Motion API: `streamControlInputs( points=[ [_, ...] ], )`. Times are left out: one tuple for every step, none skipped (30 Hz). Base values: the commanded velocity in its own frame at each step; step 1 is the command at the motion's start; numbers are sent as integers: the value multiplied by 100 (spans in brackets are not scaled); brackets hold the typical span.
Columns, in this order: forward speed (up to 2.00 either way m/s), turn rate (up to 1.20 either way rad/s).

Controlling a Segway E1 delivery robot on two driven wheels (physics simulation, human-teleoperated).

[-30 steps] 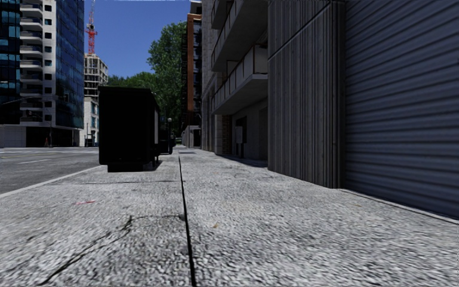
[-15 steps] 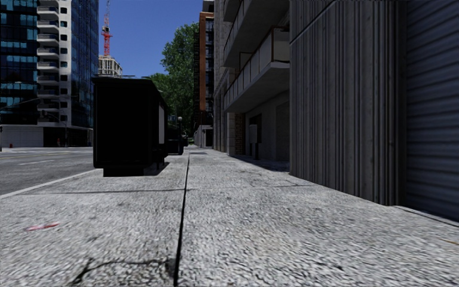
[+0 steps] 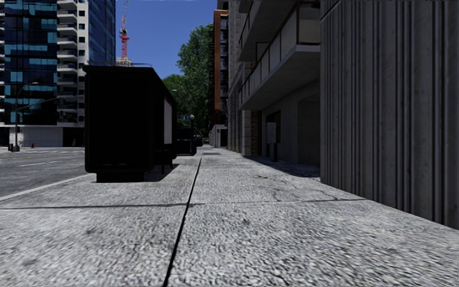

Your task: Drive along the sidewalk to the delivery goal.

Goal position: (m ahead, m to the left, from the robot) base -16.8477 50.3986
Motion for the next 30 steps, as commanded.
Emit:
streamControlInputs(
  points=[
    [200, 1],
    [200, 0],
    [200, 0],
    [200, 0],
    [200, 0],
    [200, 0],
    [200, 0],
    [200, 0],
    [200, 0],
    [200, 0],
    [200, 0],
    [200, 0],
    [200, 0],
    [200, 0],
    [200, 0],
    [200, 0],
    [200, 0],
    [200, 0],
    [200, 0],
    [200, 0],
    [200, 0],
    [200, 0],
    [200, 0],
    [200, 0],
    [200, 0],
    [200, 0],
    [200, 0],
    [200, 0],
    [200, 0],
    [200, 0]
  ],
)
